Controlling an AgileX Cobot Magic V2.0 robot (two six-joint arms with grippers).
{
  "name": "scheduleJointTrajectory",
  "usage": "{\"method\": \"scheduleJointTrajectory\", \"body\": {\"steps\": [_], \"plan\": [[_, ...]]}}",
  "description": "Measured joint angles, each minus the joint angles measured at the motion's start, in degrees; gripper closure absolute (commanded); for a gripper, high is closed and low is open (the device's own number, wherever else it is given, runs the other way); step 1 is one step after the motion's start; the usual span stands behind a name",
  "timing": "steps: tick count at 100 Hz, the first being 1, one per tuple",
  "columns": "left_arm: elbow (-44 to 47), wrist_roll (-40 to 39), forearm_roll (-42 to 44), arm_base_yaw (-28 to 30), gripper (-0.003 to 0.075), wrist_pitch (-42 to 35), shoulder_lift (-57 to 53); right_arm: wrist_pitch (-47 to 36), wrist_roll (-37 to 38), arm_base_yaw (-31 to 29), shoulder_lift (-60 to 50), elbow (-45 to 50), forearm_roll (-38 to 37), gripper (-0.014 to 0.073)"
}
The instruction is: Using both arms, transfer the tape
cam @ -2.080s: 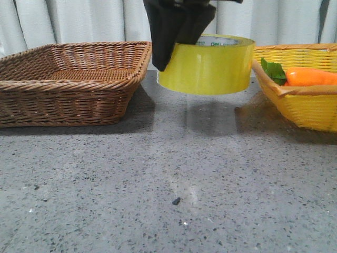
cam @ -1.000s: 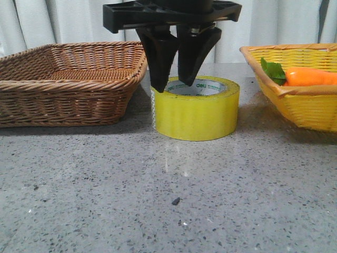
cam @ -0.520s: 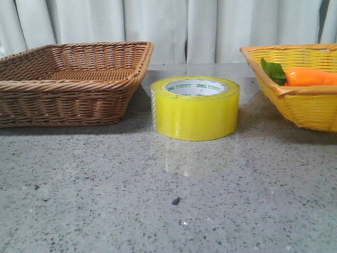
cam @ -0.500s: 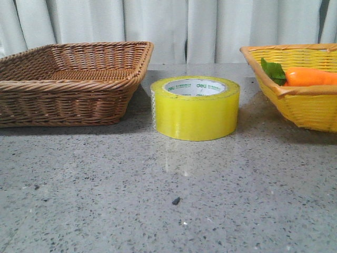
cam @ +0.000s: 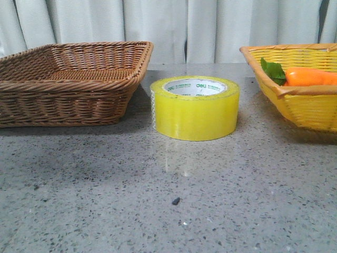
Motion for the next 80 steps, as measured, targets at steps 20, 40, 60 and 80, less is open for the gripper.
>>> {"method": "scheduleJointTrajectory", "body": {"steps": [20,40,60,80], "plan": [[-3.34,5.46,0.0,-9.48,0.036,0.03,10.47,-0.35,5.32,0.0,-7.63,1.91,-8.95,0.0654],[-9.63,7.56,-0.1,-14.98,0.0309,2.49,19.64,-0.35,6.18,0.0,-13.81,4.92,-10.54,0.0652],[-17.96,8.15,0.85,-16.72,0.0311,7.88,28.6,1.48,6.4,0.0,-15.98,7.11,-10.75,0.0652],[-25.1,8.15,4.57,-16.72,0.0311,10.36,36.76,2.97,6.54,0.0,-16.07,8.01,-10.75,0.0652]]}}
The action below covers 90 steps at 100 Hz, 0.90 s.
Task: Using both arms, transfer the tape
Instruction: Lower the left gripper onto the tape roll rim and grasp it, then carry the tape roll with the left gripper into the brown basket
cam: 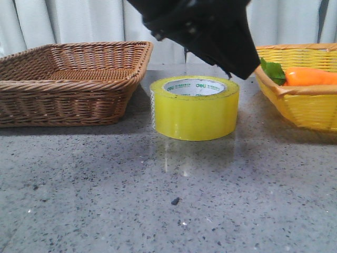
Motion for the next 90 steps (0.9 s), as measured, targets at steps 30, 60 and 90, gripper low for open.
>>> {"method": "scheduleJointTrajectory", "body": {"steps": [30,60,90], "plan": [[-4.58,-1.27,4.54,0.0,0.0311,1.24,6.19,0.22,0.0,0.0,0.0,0.0,0.0,0.0652],[-4.62,-9.36,12.59,0.0,0.0311,3.82,7.24,1.43,0.0,0.0,0.0,0.0,0.0,0.0652],[-4.62,-10.43,13.59,0.0,0.0427,4.65,9.45,2.06,0.0,0.0,0.0,0.0,0.0,0.0652]]}}
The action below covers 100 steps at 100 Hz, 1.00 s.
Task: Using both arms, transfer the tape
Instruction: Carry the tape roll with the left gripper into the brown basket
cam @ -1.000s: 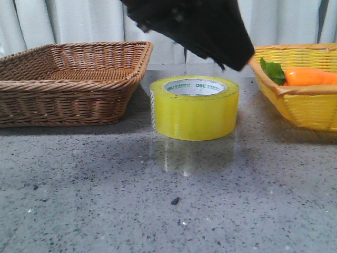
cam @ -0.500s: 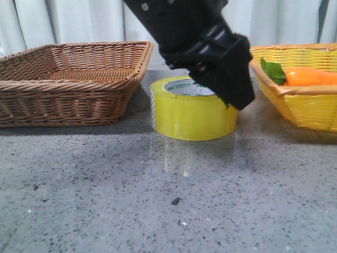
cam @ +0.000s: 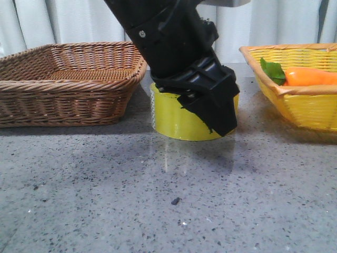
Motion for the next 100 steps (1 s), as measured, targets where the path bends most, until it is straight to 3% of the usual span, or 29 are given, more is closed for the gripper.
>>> {"method": "scheduleJointTrajectory", "body": {"steps": [16,28,55,100], "plan": [[-0.09,0.0,0.15,0.0,0.0632,0.04,0.0,0.13,0.0,0.0,0.0,0.0,0.0,0.0652],[-0.37,-0.28,0.03,0.0,0.0741,0.53,0.0,0.13,0.0,0.0,0.0,0.0,0.0,0.0652],[-2.68,-0.28,0.13,0.0,0.0741,3.67,0.56,0.13,0.04,0.0,0.0,0.0,0.0,0.0652],[-16.4,-3.81,0.13,2.61,0.0741,10.76,-1.46,0.13,0.04,0.0,0.0,0.0,0.0,0.0652]]}}
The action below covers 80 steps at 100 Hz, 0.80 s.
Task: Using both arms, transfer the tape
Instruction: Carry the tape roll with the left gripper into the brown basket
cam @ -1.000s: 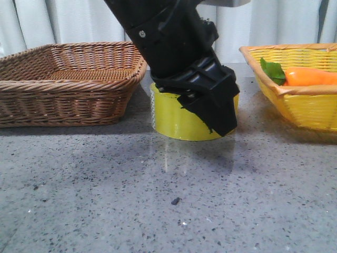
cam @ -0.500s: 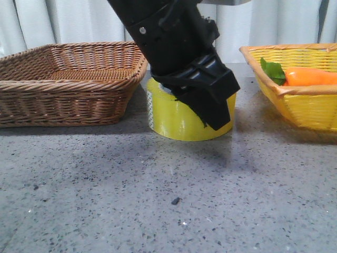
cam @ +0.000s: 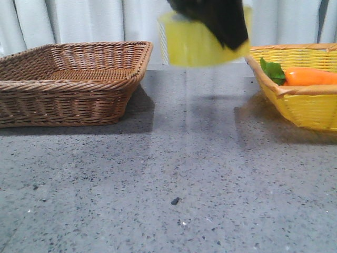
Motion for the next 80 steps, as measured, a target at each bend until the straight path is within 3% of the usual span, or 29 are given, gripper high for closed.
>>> {"method": "scheduleJointTrajectory", "body": {"steps": [46,80], "plan": [[1.6,-2.58,2.22,18.83,0.0741,7.3,-6.45,0.0,0.0,0.0,0.0,0.0,0.0,0.0652],[10.54,-2.71,2.31,21.18,0.0741,7.05,-4.65,-0.44,0.0,0.0,0.0,0.0,0.0,0.0652]]}}
